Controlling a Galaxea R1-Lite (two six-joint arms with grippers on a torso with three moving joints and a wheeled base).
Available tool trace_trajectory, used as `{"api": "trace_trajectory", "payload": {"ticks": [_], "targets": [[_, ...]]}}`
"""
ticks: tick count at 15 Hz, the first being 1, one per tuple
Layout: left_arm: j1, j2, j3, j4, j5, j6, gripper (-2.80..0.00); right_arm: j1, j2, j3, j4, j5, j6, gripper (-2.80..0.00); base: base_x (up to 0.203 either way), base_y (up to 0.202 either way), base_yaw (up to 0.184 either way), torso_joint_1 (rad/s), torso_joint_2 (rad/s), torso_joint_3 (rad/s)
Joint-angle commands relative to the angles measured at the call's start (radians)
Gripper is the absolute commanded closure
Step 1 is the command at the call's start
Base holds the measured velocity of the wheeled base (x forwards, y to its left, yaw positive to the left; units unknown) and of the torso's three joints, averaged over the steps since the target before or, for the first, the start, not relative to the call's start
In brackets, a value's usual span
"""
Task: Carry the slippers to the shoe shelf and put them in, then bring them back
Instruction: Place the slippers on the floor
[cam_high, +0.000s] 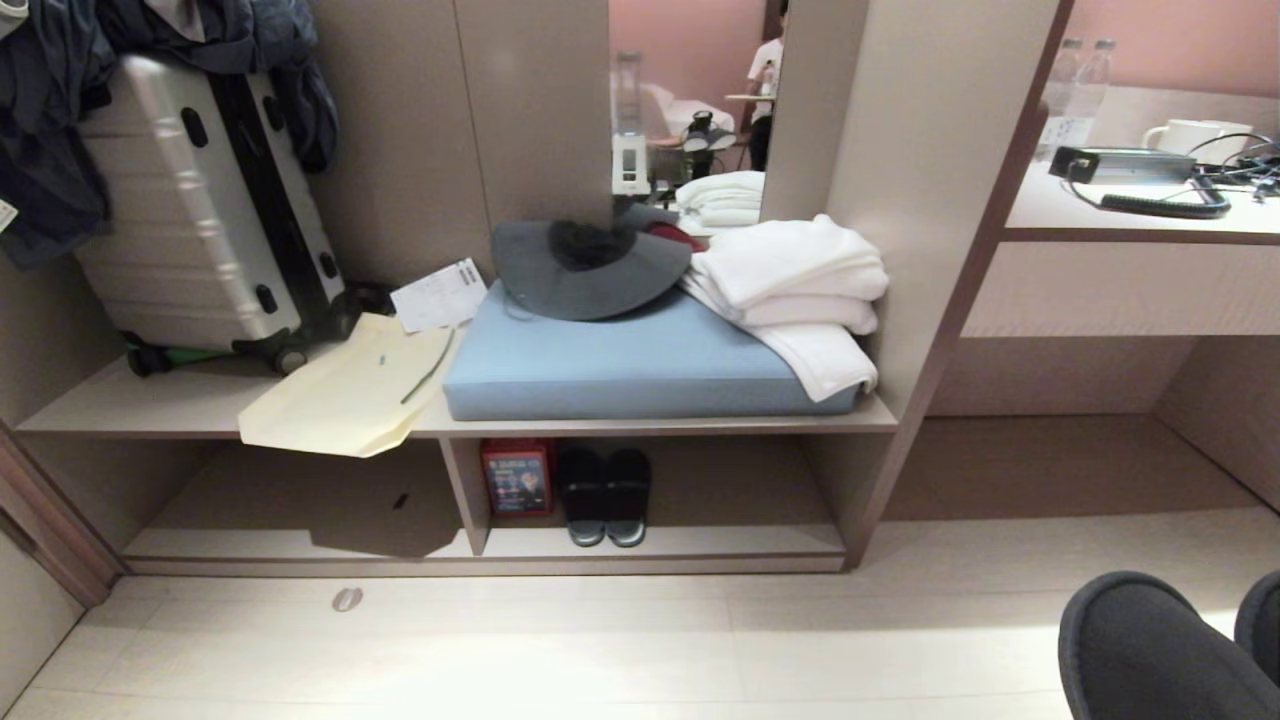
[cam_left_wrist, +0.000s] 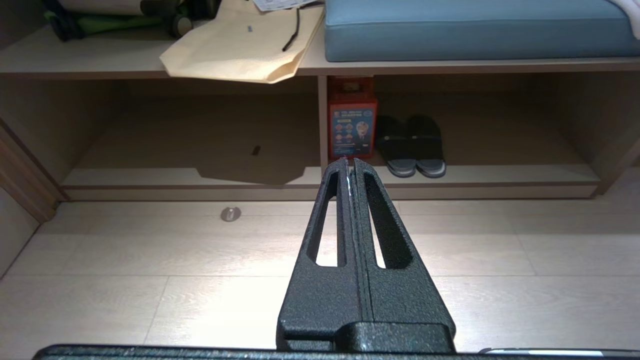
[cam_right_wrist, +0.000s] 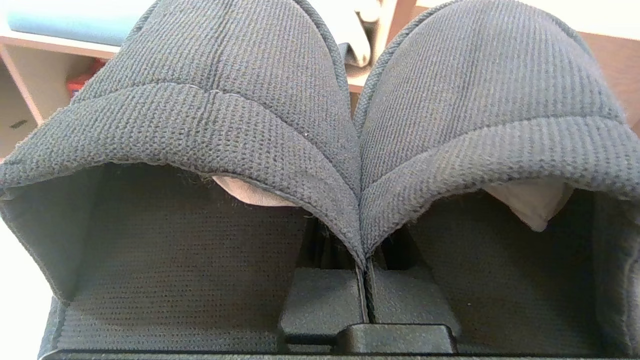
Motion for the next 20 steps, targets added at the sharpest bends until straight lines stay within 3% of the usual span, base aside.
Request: {"api": "trace_trajectory", "payload": {"ticks": [1, 20], "targets": [[0.001, 0.001, 0.0, 0.0, 0.0, -0.001, 0.0, 0.0, 0.001, 0.001, 0.0, 0.0, 0.0, 0.0, -0.001, -0.142, 0.007, -0.001, 0.0, 0.005], [0.0, 0.001, 0.002, 0.0, 0.0, -0.002, 0.0, 0.0, 0.001, 0.0, -0.001, 0.001, 0.0, 0.0, 0.0, -0.195, 0.002, 0.003, 0.0, 0.002]]}}
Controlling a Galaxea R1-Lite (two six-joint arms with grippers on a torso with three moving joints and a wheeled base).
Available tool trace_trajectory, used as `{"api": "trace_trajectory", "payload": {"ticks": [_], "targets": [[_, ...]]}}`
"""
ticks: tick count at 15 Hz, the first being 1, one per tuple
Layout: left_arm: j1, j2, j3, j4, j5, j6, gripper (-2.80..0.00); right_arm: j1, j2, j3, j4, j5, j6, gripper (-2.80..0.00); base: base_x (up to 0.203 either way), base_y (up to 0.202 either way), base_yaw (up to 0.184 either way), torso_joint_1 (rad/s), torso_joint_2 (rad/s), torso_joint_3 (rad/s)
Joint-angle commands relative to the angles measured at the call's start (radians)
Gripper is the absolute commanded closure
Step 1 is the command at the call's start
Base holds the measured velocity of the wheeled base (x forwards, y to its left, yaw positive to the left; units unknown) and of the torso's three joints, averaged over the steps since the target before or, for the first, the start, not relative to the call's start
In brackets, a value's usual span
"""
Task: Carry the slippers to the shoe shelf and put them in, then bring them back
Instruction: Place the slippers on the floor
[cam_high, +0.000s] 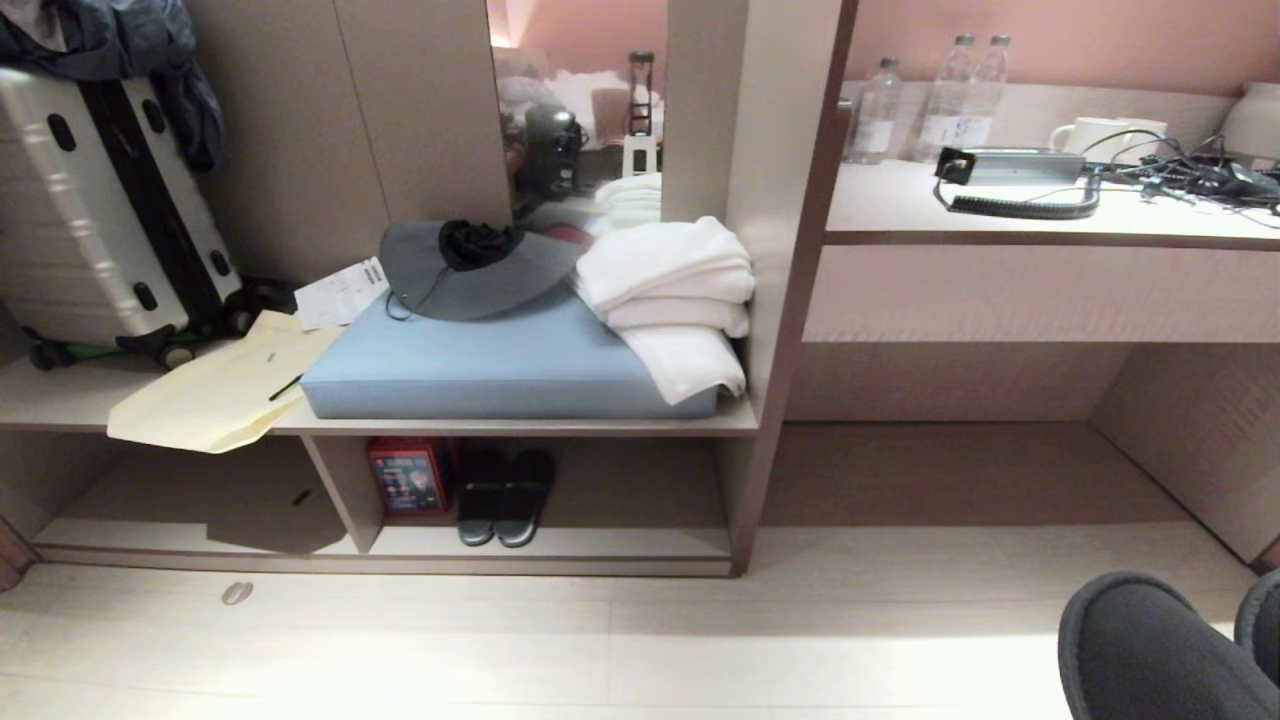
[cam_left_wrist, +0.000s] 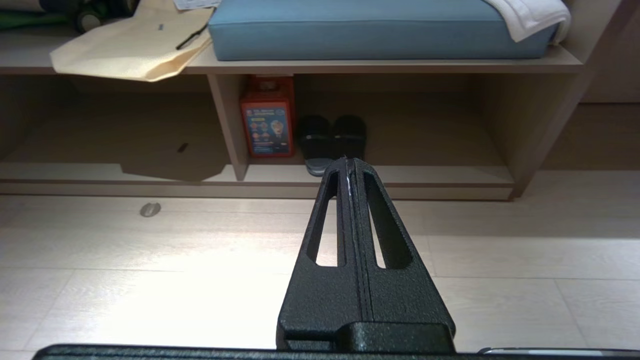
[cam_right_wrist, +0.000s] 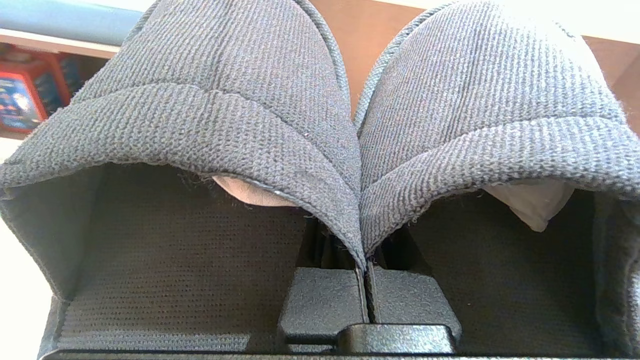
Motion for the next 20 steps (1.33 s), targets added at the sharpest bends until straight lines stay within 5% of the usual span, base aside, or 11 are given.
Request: {"api": "trace_trajectory", "payload": {"ticks": [1, 20], "targets": [[0.0, 0.001, 0.0, -0.002, 0.0, -0.001, 0.0, 0.0, 0.001, 0.0, -0.001, 0.0, -0.001, 0.0, 0.0, -0.201, 0.004, -0.001, 0.0, 0.002], [0.001, 0.001, 0.0, -0.001, 0.0, -0.001, 0.0, 0.0, 0.001, 0.002, -0.001, 0.002, -0.001, 0.0, 0.0, -0.196, 0.002, 0.003, 0.0, 0.004]]}}
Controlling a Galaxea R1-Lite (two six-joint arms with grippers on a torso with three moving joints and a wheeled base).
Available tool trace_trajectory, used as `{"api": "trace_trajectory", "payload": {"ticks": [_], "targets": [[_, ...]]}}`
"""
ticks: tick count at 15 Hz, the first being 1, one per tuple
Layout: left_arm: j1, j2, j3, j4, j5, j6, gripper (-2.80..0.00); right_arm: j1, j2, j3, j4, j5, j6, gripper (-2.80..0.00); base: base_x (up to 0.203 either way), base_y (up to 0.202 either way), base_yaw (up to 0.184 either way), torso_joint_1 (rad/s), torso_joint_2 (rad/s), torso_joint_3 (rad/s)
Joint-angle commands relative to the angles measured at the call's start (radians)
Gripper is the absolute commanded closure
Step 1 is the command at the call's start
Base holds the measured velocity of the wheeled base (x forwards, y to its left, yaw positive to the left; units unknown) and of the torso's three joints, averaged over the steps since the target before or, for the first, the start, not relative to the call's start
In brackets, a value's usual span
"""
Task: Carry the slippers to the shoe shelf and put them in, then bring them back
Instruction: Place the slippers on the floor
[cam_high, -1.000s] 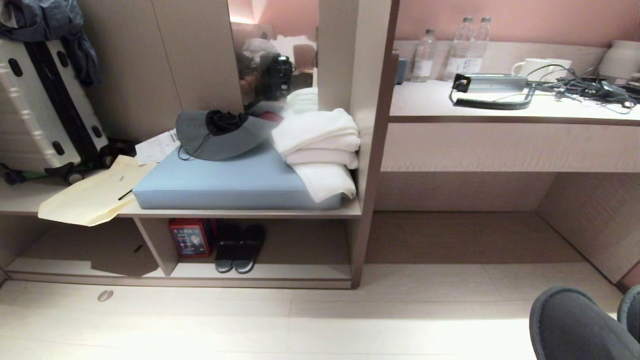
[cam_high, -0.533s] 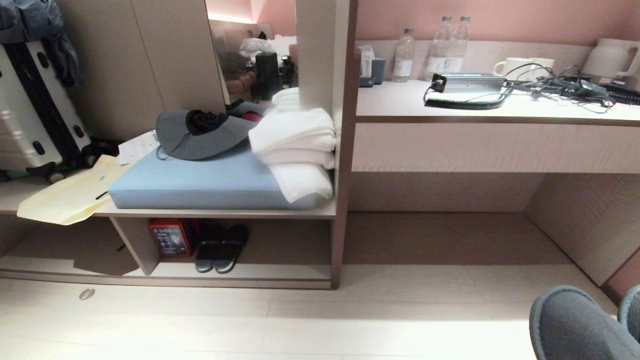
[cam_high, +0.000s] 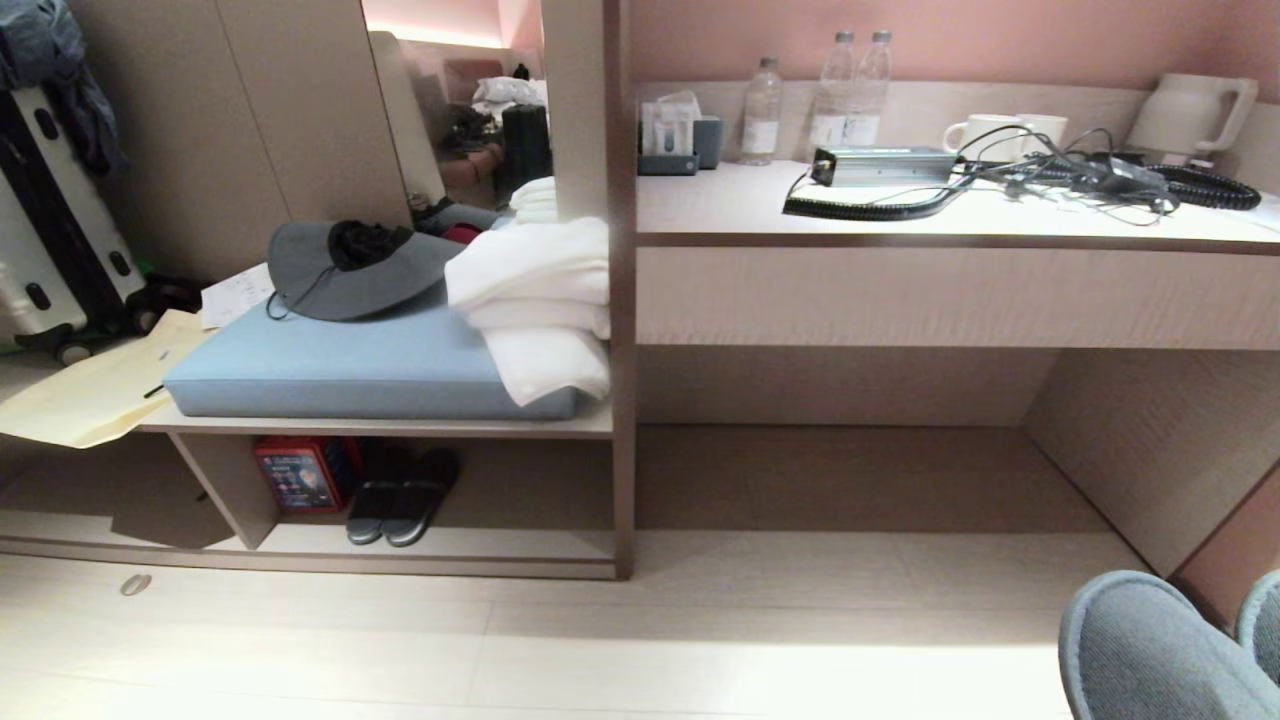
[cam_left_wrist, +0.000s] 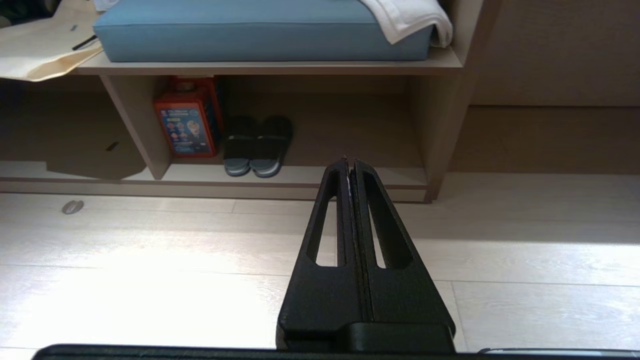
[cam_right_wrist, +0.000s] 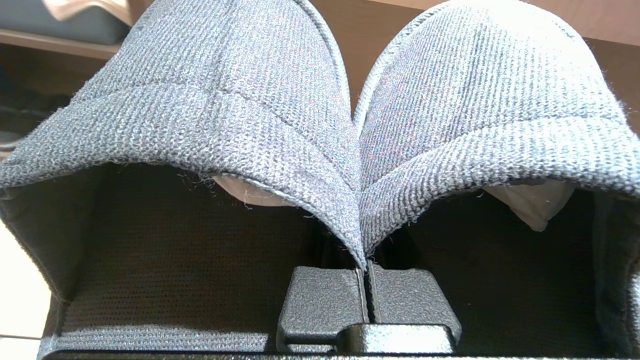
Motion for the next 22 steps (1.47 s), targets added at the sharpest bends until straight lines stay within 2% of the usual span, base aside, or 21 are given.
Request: {"api": "trace_trajectory", "payload": {"ticks": [1, 7, 18, 22], "targets": [[0.0, 0.001, 0.0, -0.001, 0.001, 0.0, 0.0, 0.001, 0.001, 0.001, -0.001, 0.0, -0.001, 0.0, 0.0, -0.201, 0.004, 0.002, 0.0, 0.007], [0.001, 0.001, 0.0, -0.001, 0.001, 0.004, 0.0, 0.001, 0.001, 0.0, -0.001, 0.0, -0.001, 0.0, 0.0, -0.174, 0.002, 0.0, 0.0, 0.0], [0.0, 0.001, 0.0, 0.0, 0.001, 0.001, 0.0, 0.001, 0.001, 0.0, -0.001, 0.0, -0.001, 0.0, 0.0, 0.0, 0.0, 0.0, 0.0, 0.0], [0.0, 0.001, 0.0, 0.0, 0.001, 0.001, 0.0, 0.001, 0.001, 0.0, 0.0, 0.0, -0.001, 0.0, -0.175, 0.0, 0.003, 0.002, 0.0, 0.001]]}}
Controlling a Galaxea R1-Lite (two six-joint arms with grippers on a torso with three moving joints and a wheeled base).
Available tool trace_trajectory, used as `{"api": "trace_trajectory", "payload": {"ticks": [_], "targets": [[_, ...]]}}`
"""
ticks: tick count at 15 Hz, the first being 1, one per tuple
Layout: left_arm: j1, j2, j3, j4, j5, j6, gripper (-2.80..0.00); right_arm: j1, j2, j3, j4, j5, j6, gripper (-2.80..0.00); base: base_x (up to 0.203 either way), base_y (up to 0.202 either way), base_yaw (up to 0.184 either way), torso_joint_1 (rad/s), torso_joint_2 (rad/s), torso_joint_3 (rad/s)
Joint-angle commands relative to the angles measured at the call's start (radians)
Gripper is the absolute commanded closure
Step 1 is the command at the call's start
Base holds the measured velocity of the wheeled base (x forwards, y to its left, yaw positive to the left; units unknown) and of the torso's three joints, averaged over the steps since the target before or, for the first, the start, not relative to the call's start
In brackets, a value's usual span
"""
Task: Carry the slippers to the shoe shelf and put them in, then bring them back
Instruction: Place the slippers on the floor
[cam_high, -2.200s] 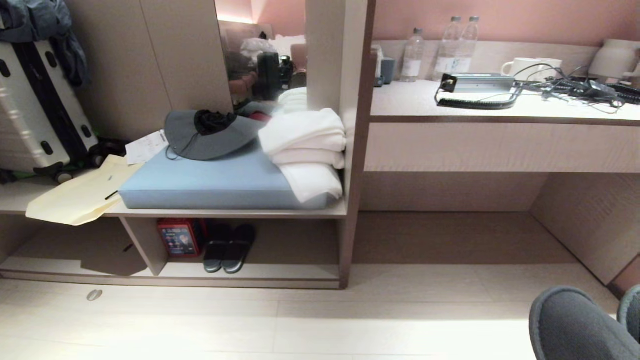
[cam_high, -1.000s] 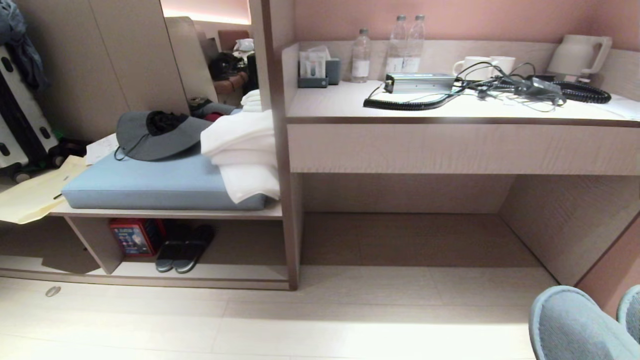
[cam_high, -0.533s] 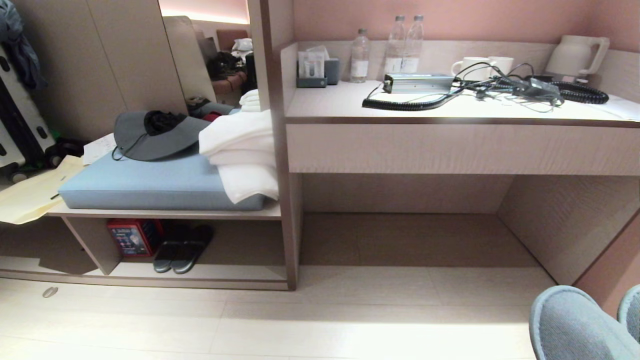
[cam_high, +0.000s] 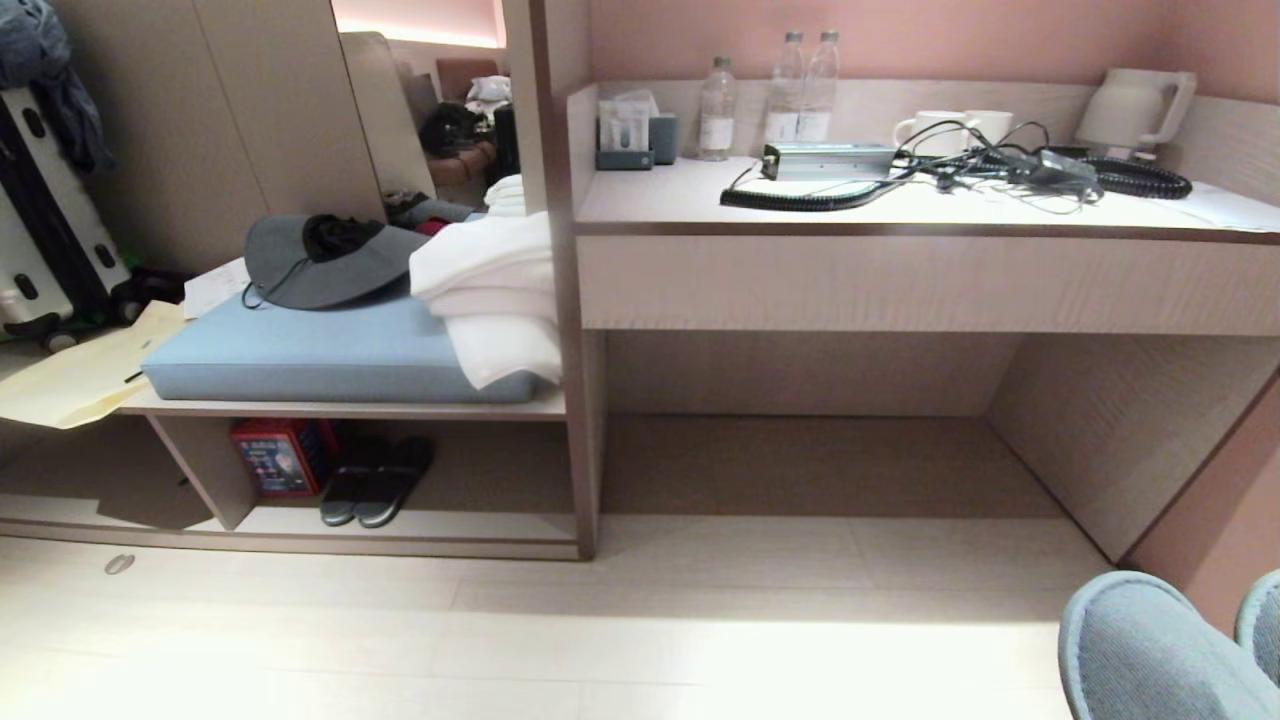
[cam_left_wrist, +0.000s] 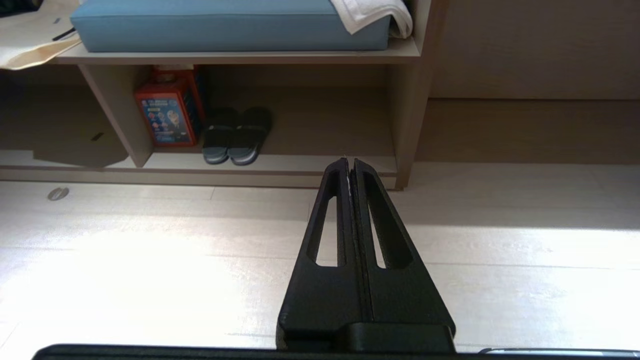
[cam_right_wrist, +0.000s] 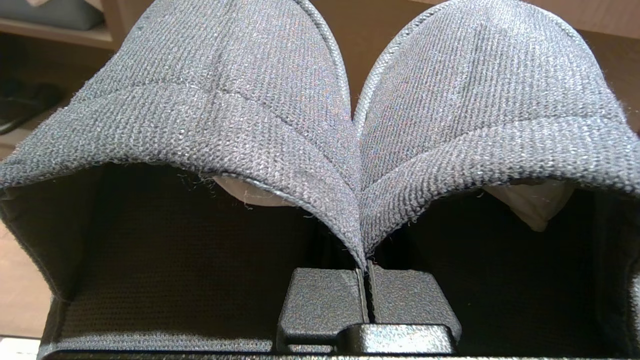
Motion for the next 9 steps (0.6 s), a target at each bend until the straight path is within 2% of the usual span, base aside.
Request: {"api": "trace_trajectory", "payload": {"ticks": [1, 9], "targets": [[0.0, 0.001, 0.0, -0.001, 0.0, -0.001, 0.0, 0.0, 0.001, 0.002, -0.001, 0.0, -0.001, 0.0, -0.193, 0.0, -0.001, 0.005, 0.0, 0.007], [0.0, 0.001, 0.0, 0.0, 0.0, 0.001, 0.0, 0.0, 0.001, 0.0, 0.0, 0.0, -0.001, 0.0, -0.192, 0.0, 0.0, 0.002, 0.0, 0.003]]}}
